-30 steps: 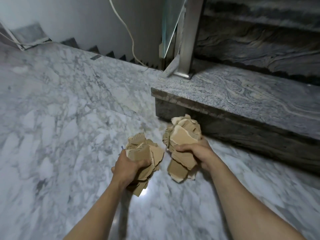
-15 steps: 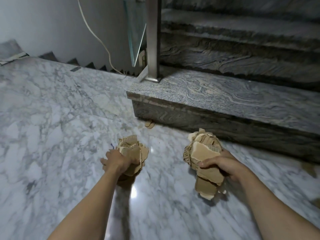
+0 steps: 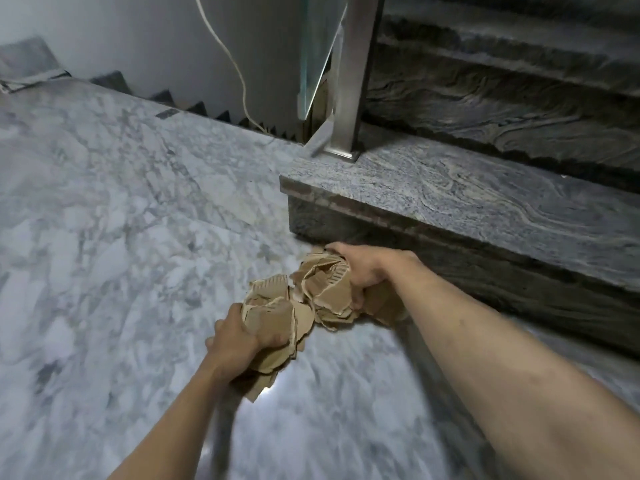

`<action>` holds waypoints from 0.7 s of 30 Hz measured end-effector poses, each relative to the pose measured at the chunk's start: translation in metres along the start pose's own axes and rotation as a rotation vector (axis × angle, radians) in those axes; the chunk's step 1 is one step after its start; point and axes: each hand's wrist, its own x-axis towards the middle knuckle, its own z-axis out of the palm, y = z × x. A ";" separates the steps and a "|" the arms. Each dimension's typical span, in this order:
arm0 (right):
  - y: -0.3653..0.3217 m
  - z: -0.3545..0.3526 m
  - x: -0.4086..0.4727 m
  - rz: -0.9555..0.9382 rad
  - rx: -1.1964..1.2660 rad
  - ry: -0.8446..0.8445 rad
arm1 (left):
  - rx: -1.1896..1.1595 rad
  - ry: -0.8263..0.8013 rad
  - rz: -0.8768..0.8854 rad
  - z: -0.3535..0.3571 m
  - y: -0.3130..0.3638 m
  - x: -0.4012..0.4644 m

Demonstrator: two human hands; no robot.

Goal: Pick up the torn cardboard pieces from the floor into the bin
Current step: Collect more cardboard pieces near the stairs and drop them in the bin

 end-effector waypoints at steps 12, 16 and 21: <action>-0.025 -0.027 0.075 0.074 -0.250 -0.303 | -0.126 0.038 -0.002 0.010 -0.006 0.016; -0.022 -0.022 0.069 0.063 -0.216 -0.237 | -0.139 0.050 0.010 0.010 -0.005 0.013; -0.012 -0.010 0.064 0.058 -0.127 -0.104 | -0.134 0.052 0.040 0.011 -0.006 0.013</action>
